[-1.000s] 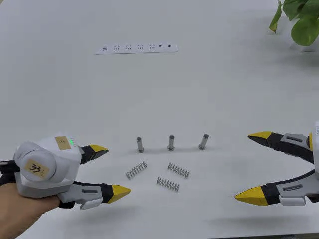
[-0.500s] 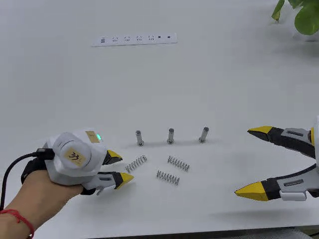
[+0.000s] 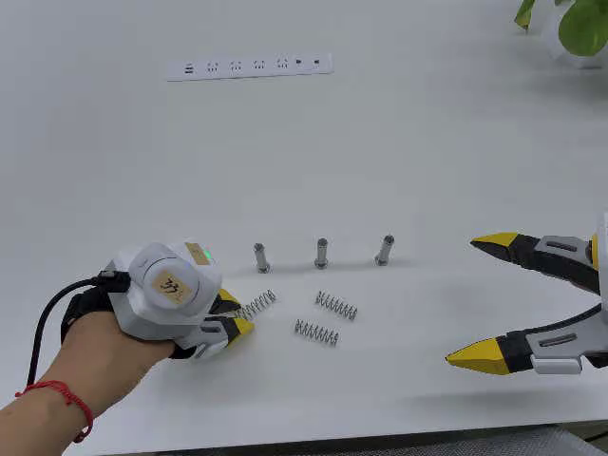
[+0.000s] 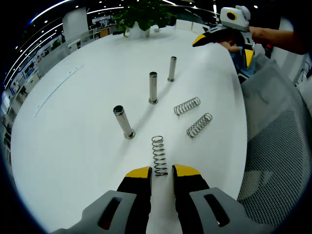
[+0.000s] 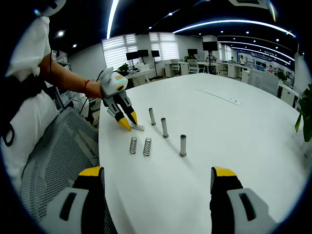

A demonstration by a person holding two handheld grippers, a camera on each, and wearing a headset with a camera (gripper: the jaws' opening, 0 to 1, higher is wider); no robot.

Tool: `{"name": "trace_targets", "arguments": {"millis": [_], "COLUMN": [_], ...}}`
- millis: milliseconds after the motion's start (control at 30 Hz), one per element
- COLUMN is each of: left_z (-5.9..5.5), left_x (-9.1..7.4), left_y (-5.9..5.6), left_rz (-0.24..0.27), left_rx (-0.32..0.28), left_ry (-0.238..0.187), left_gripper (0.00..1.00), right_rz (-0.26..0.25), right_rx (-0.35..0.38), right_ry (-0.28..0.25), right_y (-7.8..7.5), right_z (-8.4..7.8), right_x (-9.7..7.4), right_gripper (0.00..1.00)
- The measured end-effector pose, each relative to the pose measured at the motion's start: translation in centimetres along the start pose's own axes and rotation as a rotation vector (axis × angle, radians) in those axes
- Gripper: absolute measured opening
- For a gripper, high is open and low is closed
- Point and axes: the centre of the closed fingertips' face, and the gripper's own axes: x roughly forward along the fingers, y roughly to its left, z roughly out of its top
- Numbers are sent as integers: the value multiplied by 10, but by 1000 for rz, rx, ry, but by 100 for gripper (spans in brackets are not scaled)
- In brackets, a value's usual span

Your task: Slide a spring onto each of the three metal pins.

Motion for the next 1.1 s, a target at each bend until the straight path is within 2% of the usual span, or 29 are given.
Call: {"name": "trace_targets", "arguments": {"millis": [67,200,267,500,867,1000,1100], "left_z": [0,0,-1,-2,-5,-5,0], "left_x": [0,1,2,2,0,-3,-9], "left_y": [0,-2,1,0,-4,-6,-11], "left_rz": [3,8,14,21,17,11,8], "left_rx": [-12,6,17,23,-1,-18,-32], "left_ry": [6,12,14,15,17,1,-18], "left_gripper": [16,12,12,11,11,11,11], "right_rz": [-1,-4,-4,-5,-4,-3,0], "right_rx": [-1,0,1,-4,-11,-16,-16], "right_ry": [0,-4,-5,3,7,7,7], "right_y": [0,-1,-1,0,3,4,4], "right_z": [1,2,2,0,3,4,7], "right_x": [0,1,2,1,3,3,4], "right_gripper": [91,90,90,90,90,90,90]}}
